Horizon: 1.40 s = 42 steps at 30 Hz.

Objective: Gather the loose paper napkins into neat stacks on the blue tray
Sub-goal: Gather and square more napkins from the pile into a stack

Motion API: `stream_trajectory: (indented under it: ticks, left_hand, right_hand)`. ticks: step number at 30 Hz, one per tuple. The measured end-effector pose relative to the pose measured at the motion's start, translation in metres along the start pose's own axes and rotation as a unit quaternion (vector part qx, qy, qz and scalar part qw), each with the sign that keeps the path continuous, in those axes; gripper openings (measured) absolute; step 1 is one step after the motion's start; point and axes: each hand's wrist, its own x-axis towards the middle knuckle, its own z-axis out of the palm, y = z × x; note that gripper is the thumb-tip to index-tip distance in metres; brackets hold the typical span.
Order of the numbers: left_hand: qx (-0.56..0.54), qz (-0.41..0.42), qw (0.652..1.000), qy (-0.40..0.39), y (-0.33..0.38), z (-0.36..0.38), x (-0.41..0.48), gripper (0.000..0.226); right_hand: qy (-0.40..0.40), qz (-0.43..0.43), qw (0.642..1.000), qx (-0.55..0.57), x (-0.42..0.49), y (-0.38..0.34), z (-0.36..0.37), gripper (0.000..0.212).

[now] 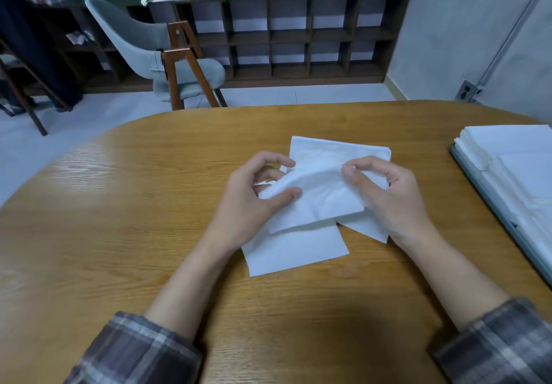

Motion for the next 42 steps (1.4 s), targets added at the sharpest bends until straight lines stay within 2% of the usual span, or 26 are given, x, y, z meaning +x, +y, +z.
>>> stream_trajectory:
  ticks: [3, 5, 8, 10, 12, 16, 21, 25, 28, 31, 34, 36, 37, 39, 42]
  left_hand:
    - [-0.069, 0.008, 0.997, 0.015, 0.004, -0.005, 0.000, 0.018]
    - [-0.082, 0.013, 0.997, 0.000, 0.007, -0.006, -0.002, 0.010]
    - [-0.076, 0.011, 0.997, -0.011, 0.011, -0.007, -0.004, 0.009]
    - [-0.048, 0.025, 0.998, -0.020, 0.012, -0.006, -0.004, 0.011]
    - [-0.020, 0.041, 0.998, -0.031, 0.012, -0.005, -0.003, 0.014]
    - [0.000, 0.038, 0.999, -0.032, 0.010, -0.006, -0.001, 0.022]
    - [0.010, 0.033, 0.999, -0.017, 0.008, -0.004, -0.001, 0.025]
    - [0.016, 0.023, 1.000, -0.014, 0.005, -0.001, -0.001, 0.026]
    - [0.055, 0.031, 0.998, 0.001, 0.004, 0.003, -0.003, 0.028]
    - [0.078, 0.012, 0.996, 0.047, 0.003, 0.004, -0.002, 0.047]
    - [0.002, -0.073, 0.997, 0.004, 0.006, 0.000, -0.003, 0.068]
    - [-0.071, -0.113, 0.991, -0.033, 0.009, 0.001, -0.005, 0.065]
    - [-0.066, -0.105, 0.992, -0.026, 0.010, 0.003, -0.005, 0.063]
    - [-0.016, -0.073, 0.997, 0.009, 0.005, 0.005, -0.004, 0.063]
    - [0.019, -0.051, 0.998, 0.014, -0.003, 0.007, -0.004, 0.065]
  right_hand:
    - [-0.019, 0.066, 0.995, 0.068, 0.000, 0.002, -0.001, 0.033]
    - [-0.047, 0.122, 0.981, 0.144, 0.000, 0.000, 0.001, 0.041]
    - [-0.127, 0.164, 0.960, 0.189, -0.001, 0.002, 0.003, 0.061]
    - [-0.160, 0.147, 0.959, 0.183, -0.004, -0.001, 0.004, 0.048]
    - [-0.151, 0.139, 0.963, 0.176, -0.007, -0.004, 0.006, 0.034]
    - [-0.152, 0.109, 0.974, 0.132, -0.008, -0.007, 0.009, 0.033]
    - [-0.170, 0.093, 0.974, 0.121, -0.010, -0.010, 0.009, 0.040]
    - [-0.148, 0.082, 0.979, 0.114, -0.008, -0.010, 0.011, 0.038]
    - [-0.135, 0.058, 0.985, 0.088, -0.007, -0.009, 0.011, 0.051]
    - [-0.135, 0.061, 0.974, 0.171, -0.005, -0.010, 0.006, 0.065]
    - [-0.148, 0.079, 0.957, 0.237, -0.002, -0.008, 0.001, 0.071]
    - [-0.145, 0.073, 0.961, 0.225, -0.001, -0.006, 0.001, 0.072]
    - [-0.142, 0.069, 0.965, 0.209, -0.001, -0.005, 0.001, 0.072]
    - [-0.158, 0.069, 0.964, 0.201, -0.001, -0.006, 0.000, 0.068]
    - [-0.198, 0.073, 0.966, 0.147, 0.000, -0.007, -0.004, 0.038]
